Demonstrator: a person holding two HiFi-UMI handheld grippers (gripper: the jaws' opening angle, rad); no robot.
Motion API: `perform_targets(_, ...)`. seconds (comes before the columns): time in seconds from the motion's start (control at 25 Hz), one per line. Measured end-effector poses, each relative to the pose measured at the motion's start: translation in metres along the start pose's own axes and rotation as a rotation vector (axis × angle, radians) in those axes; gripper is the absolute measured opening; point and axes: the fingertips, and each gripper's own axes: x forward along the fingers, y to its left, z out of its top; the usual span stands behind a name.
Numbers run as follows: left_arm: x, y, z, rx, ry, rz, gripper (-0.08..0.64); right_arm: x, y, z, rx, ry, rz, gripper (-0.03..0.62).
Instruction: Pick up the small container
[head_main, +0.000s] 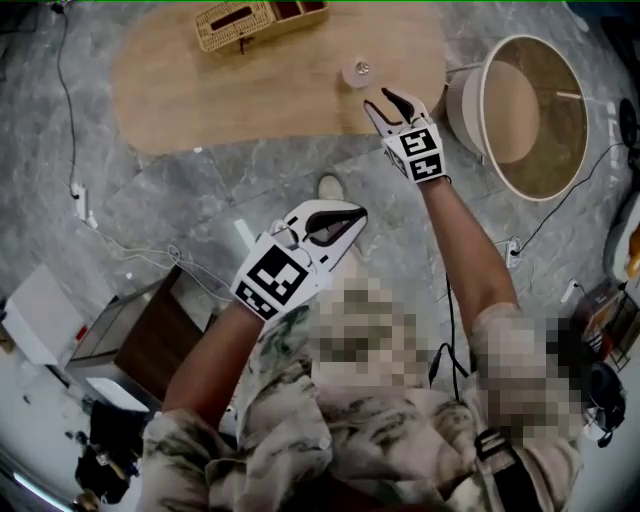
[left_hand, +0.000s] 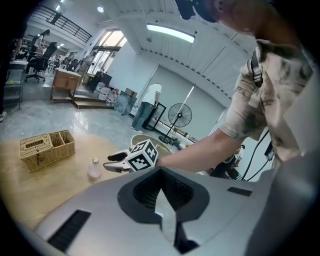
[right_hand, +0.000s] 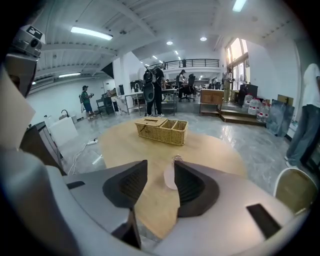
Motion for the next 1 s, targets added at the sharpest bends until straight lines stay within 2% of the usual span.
perform_targets(0.2,0.016,0.019,-0.006,-0.017,0.002,-0.006,0.021,0.041,-0.014,-0.019,-0.009,0.021,-0.009,0.218)
perform_targets(0.48,0.032,0.038,-0.012,-0.045,-0.004,-0.010,0.021,0.084,-0.036,-0.027,-0.009,0.007,-0.020,0.229)
perform_targets(0.84,0.040,0.057,-0.025,-0.072,0.003,-0.002,0.021,0.118,-0.045,-0.037,-0.005,0.000,-0.023,0.227)
perform_targets(1.0,0.040,0.063,-0.026,-0.076,0.001,0.005,0.021,0.124,-0.047,-0.036,-0.015,-0.011,-0.038,0.195)
